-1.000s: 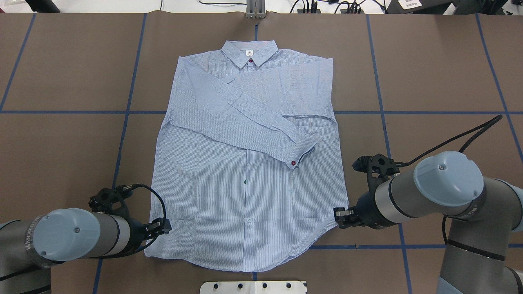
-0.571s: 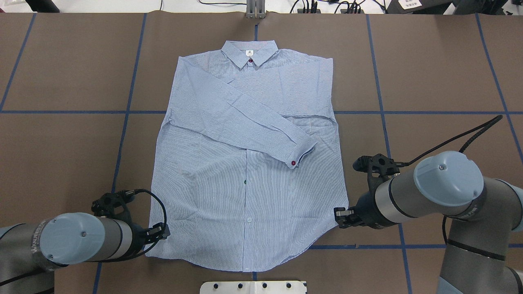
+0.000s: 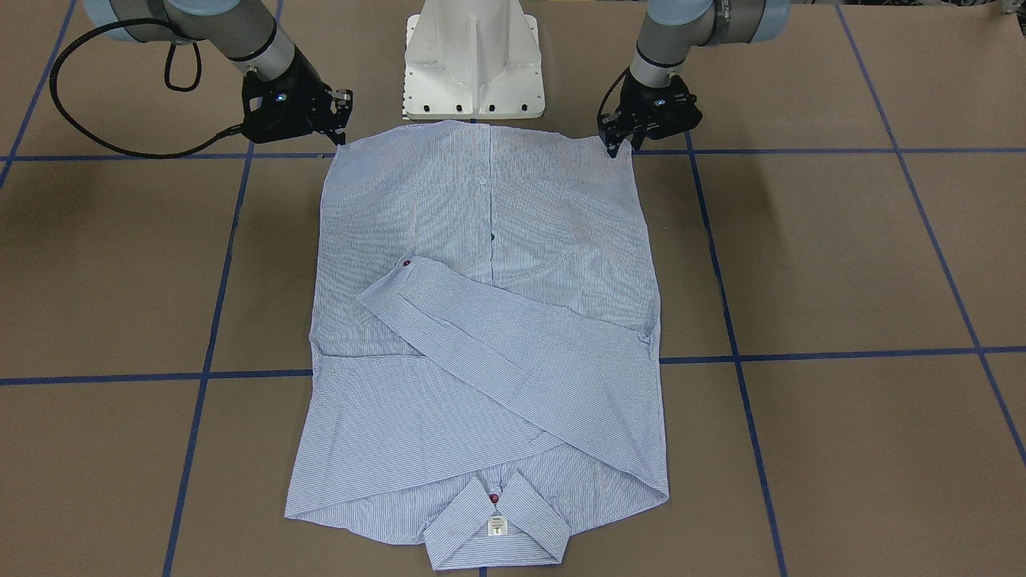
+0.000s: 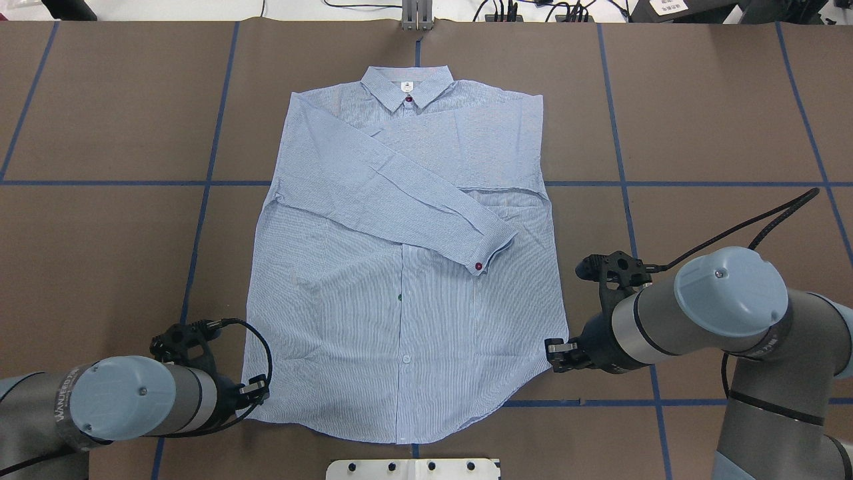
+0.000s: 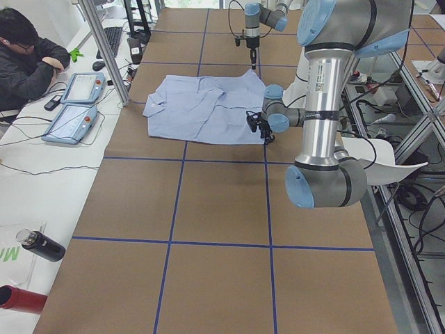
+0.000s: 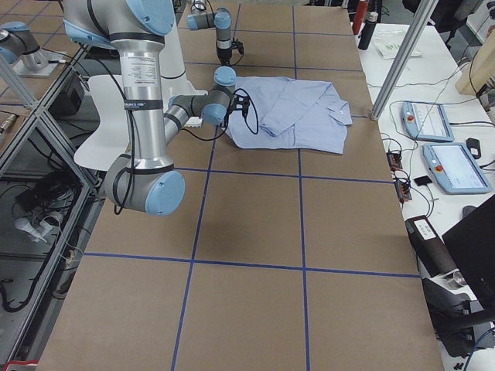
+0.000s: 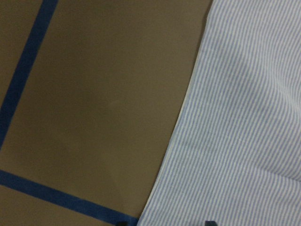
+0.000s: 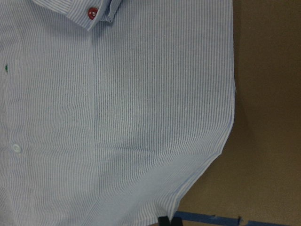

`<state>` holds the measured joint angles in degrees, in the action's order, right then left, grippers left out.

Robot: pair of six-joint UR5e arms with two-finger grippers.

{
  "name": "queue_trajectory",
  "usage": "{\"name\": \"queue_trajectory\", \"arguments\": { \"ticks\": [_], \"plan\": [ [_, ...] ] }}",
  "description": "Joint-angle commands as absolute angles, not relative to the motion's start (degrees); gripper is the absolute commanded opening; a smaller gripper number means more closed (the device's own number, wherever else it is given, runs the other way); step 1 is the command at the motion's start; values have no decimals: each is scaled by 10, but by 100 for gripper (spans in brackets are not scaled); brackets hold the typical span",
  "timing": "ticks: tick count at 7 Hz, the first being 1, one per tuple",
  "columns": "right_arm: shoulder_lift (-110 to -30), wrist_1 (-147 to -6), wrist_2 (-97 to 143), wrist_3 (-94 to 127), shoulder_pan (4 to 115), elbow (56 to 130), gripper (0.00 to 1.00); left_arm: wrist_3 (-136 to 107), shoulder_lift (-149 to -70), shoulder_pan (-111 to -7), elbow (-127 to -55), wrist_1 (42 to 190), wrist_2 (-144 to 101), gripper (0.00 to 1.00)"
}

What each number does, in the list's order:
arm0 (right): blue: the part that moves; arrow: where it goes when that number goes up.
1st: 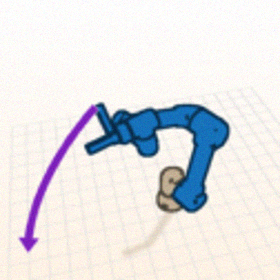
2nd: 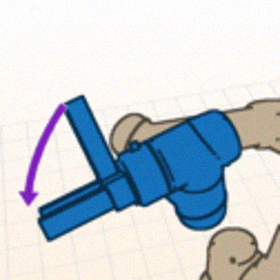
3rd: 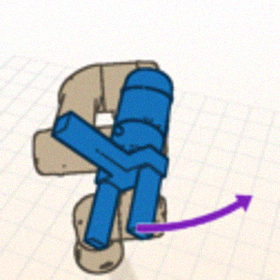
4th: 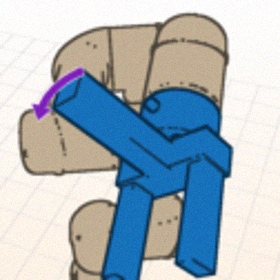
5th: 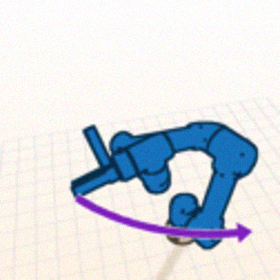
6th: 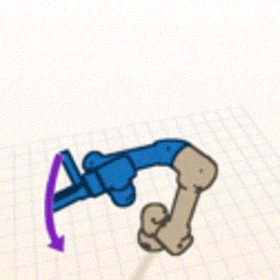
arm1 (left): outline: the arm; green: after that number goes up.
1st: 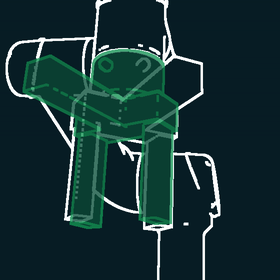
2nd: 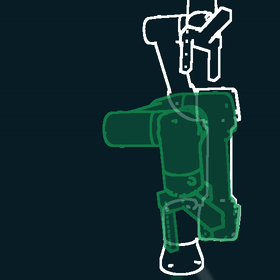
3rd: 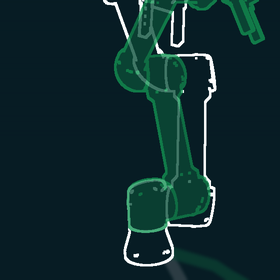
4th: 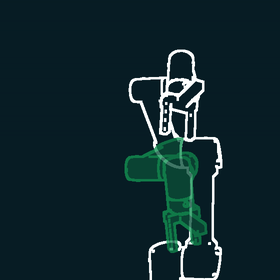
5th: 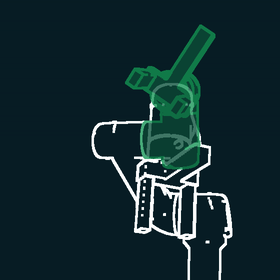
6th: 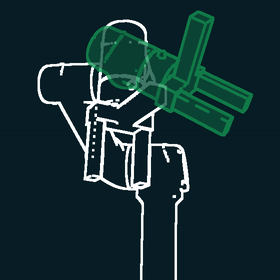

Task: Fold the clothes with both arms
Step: 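Grasp the hem corners with both grippers and hold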

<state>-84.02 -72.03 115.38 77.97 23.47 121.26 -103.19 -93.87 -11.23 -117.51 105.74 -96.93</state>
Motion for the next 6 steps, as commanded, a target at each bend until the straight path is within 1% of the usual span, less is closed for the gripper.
{"name": "queue_trajectory", "arguments": {
  "ticks": [1,4,5,6],
  "plan": [
    [-840,-721,1153,780,235,1213,0,-1032,-939,-109,-1177,1049,-969,48],
    [-840,-721,1152,780,235,1213,0,-1031,-939,-105,-1180,1028,-971,38],
    [-840,-721,1152,780,236,1213,0,-1031,-940,-104,-1180,1027,-972,33],
    [-840,-721,1153,780,237,1213,0,-1031,-940,-102,-1180,1027,-972,26]
  ]
}}
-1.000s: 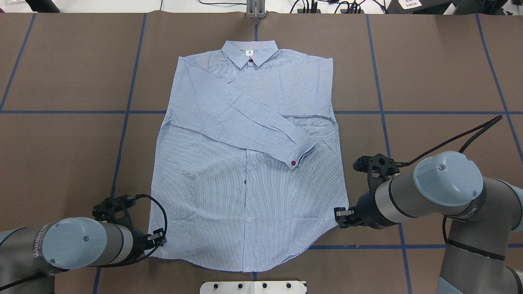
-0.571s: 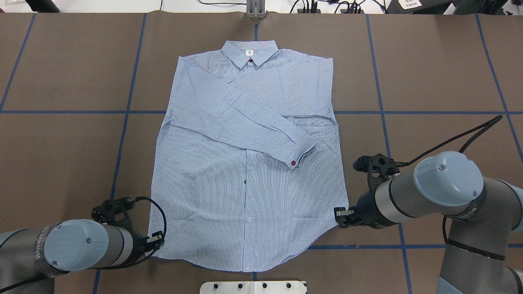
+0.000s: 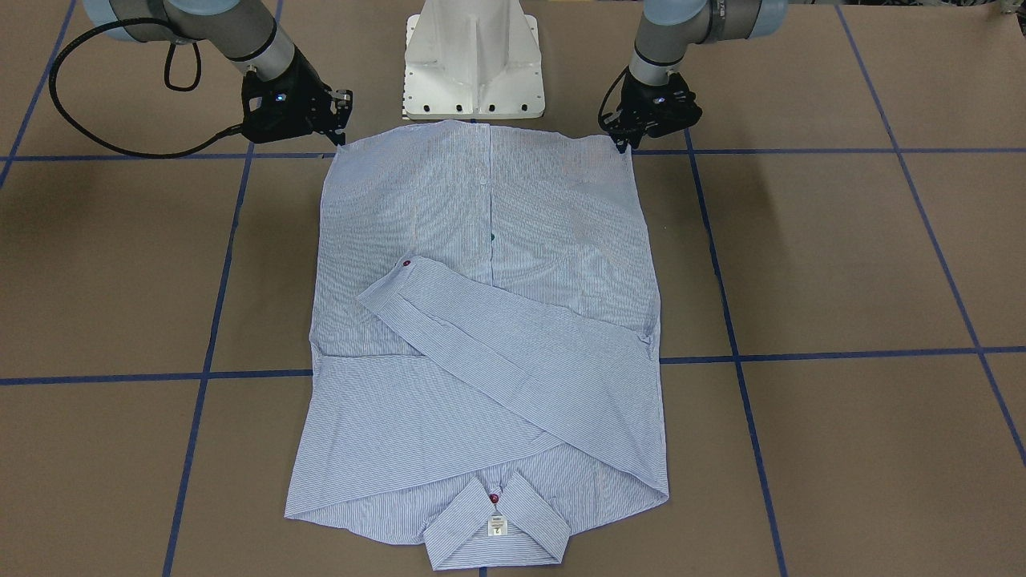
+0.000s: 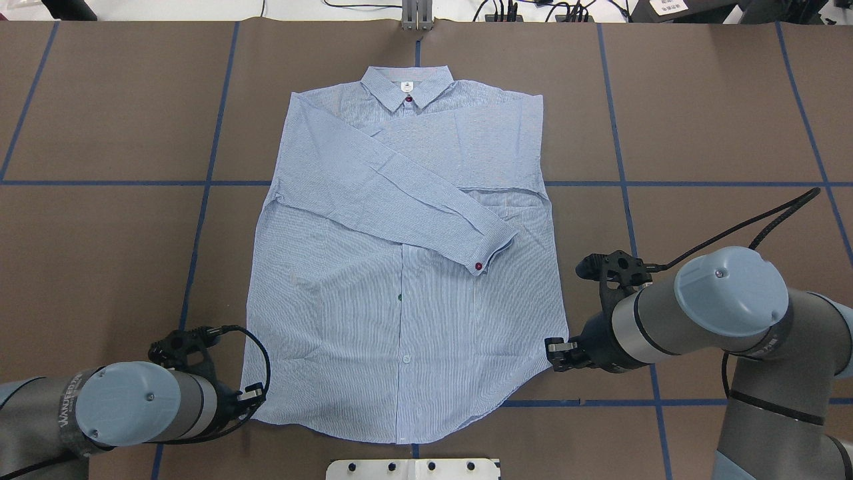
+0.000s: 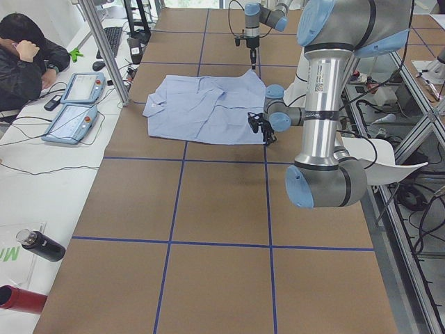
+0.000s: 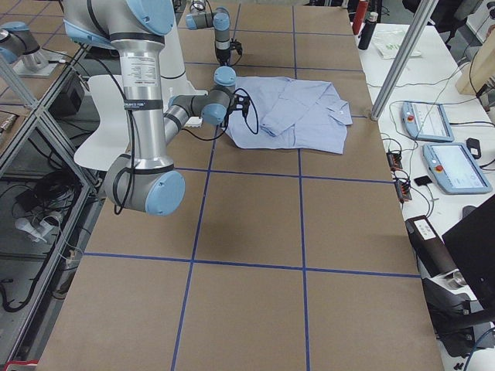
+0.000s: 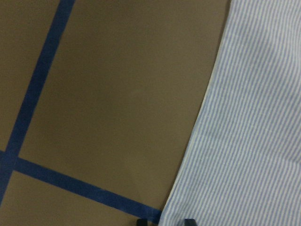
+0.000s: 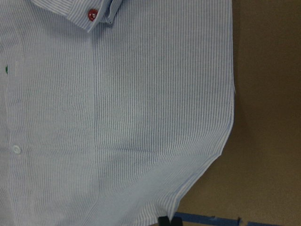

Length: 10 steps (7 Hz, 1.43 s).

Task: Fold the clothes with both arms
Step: 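Grasp the hem corners with both grippers and hold, then lift the hem with both grippers and carry it over toward the collar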

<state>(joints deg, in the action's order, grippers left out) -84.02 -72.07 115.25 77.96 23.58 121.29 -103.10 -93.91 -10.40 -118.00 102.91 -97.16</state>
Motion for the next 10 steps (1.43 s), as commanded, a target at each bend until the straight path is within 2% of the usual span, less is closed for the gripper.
{"name": "queue_trajectory", "arguments": {
  "ticks": [1,3,5,8,10],
  "plan": [
    [-840,-721,1153,779,238,1213,0,-1031,-940,-100,-1180,1027,-973,19],
    [-841,-721,1153,778,240,1212,0,-1031,-942,-99,-1182,1027,-975,0],
    [-841,-721,1157,778,242,1213,0,-1030,-937,-101,-1221,1016,-975,0],
    [-836,-720,1225,773,264,1243,0,-1020,-941,-105,-1315,905,-1015,0],
    [-861,-720,1274,773,269,1278,0,-1020,-961,-98,-1321,902,-1033,0]
  ]
}}
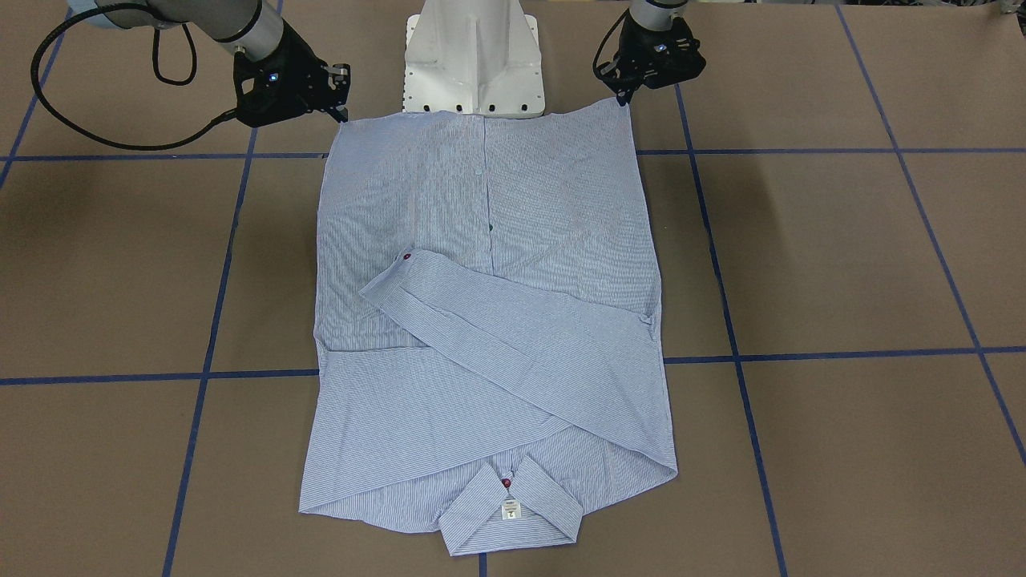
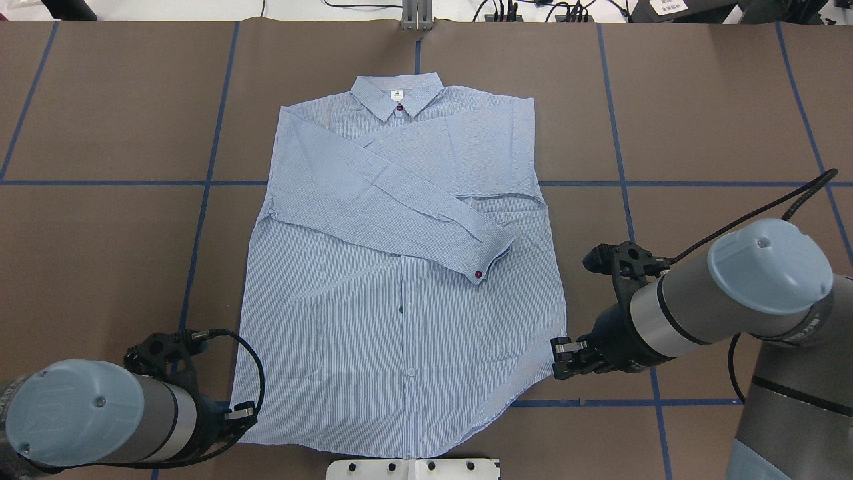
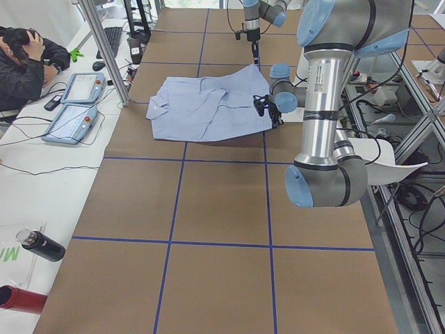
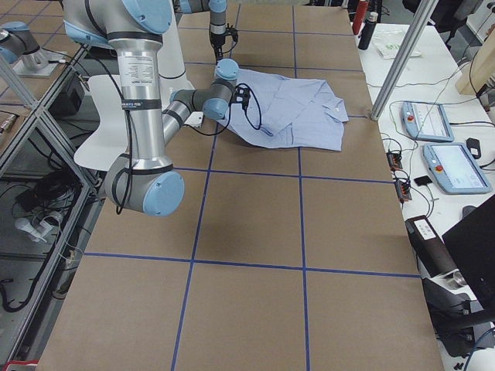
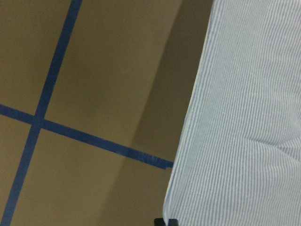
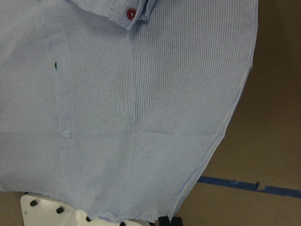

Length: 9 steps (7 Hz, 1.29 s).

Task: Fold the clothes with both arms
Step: 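Lift the hem with both grippers and carry it over toward the collar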

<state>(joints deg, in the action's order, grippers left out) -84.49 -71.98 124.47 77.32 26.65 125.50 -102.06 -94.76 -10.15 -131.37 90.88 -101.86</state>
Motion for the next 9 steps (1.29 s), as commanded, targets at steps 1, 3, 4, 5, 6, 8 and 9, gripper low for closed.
{"name": "queue_trajectory", "arguments": {
  "ticks": [1,3,4,5,6,8,9],
  "plan": [
    [-870,-720,1307,773,270,1288,0,-1020,-964,-90,-1332,901,-1057,0],
    [-873,-719,1358,773,300,1297,0,-1020,-961,-85,-1362,900,-1060,0],
    [-884,-702,1372,773,311,1305,0,-1020,-962,-86,-1376,889,-1075,0],
    [-882,-699,1374,773,317,1303,0,-1020,-967,-90,-1388,857,-1084,0],
    [-878,-698,1374,773,326,1295,0,-1012,-970,-120,-1395,847,-1098,0],
    [-828,-696,1374,769,372,1233,0,-896,-982,-225,-1388,843,-1133,0],
    [-784,-696,1375,767,395,1197,0,-871,-1011,-258,-1360,841,-1136,0]
  ]
}}
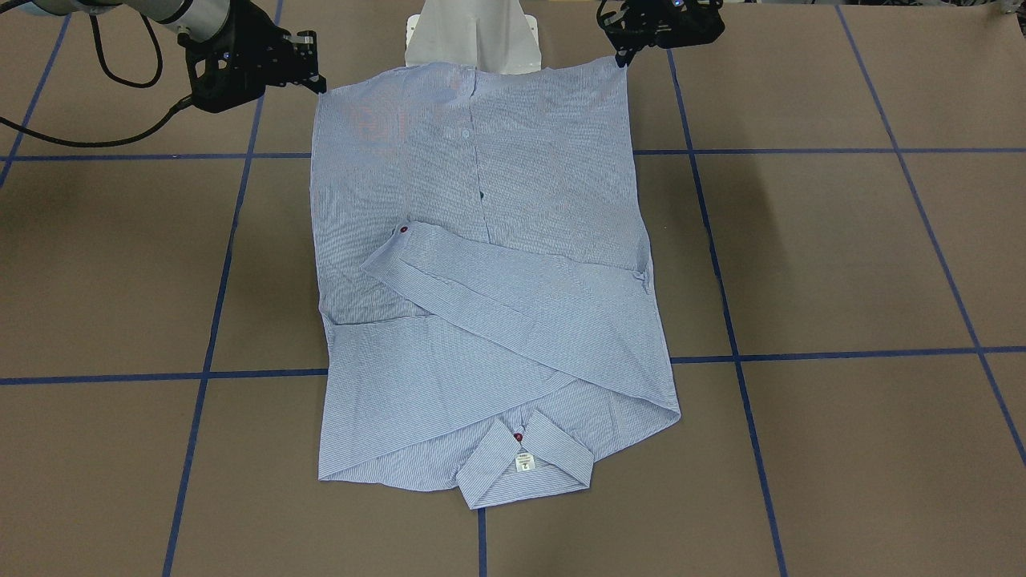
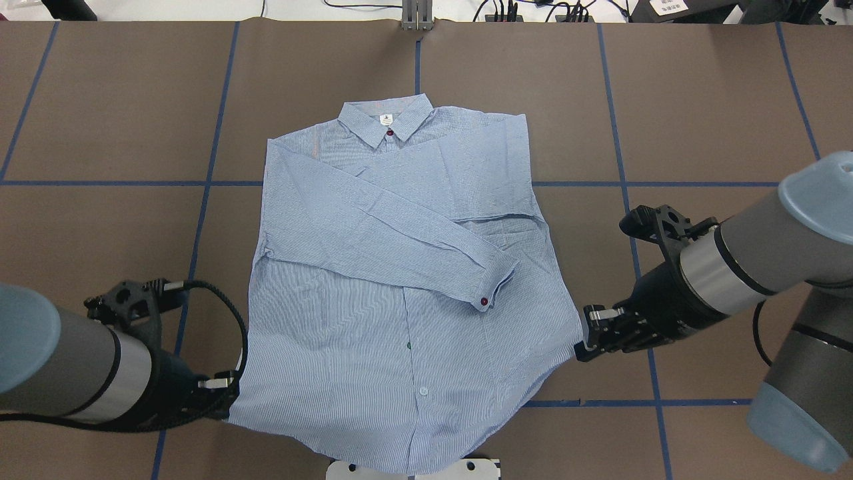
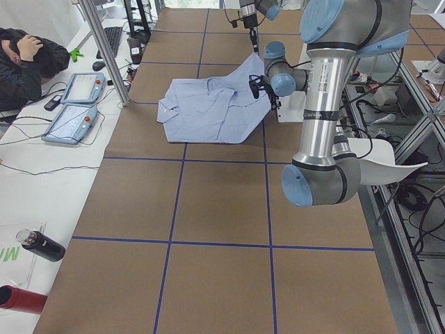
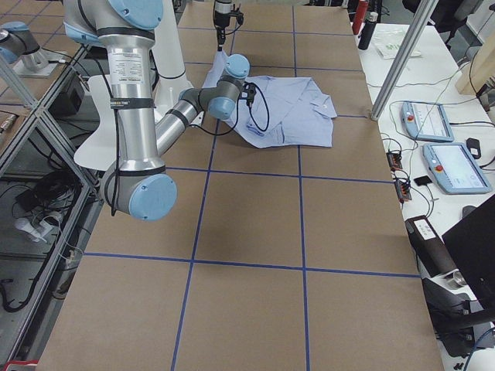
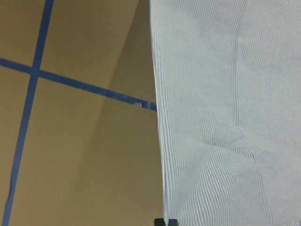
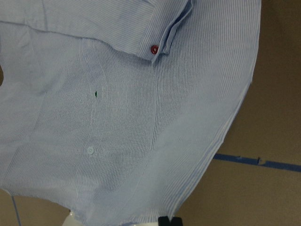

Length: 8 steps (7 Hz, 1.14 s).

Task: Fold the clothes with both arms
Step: 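Lift the hem with both grippers and carry it over toward the collar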

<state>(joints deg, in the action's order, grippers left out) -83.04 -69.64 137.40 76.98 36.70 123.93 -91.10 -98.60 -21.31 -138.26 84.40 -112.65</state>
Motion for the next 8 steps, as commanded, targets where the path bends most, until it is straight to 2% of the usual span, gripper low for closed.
{"name": "queue_trajectory", "arguments": {
  "ticks": [1,4,8],
  "plan": [
    [-757,-695,1375,766,420,1171,0,-841,-1043,-275,-1321,836,-1136,0],
    [-706,-695,1367,743,492,1098,0,-785,-1056,-344,-1270,833,-1136,0],
    [-650,-695,1335,742,513,1019,0,-744,-1063,-444,-1204,837,-1169,0]
  ]
}}
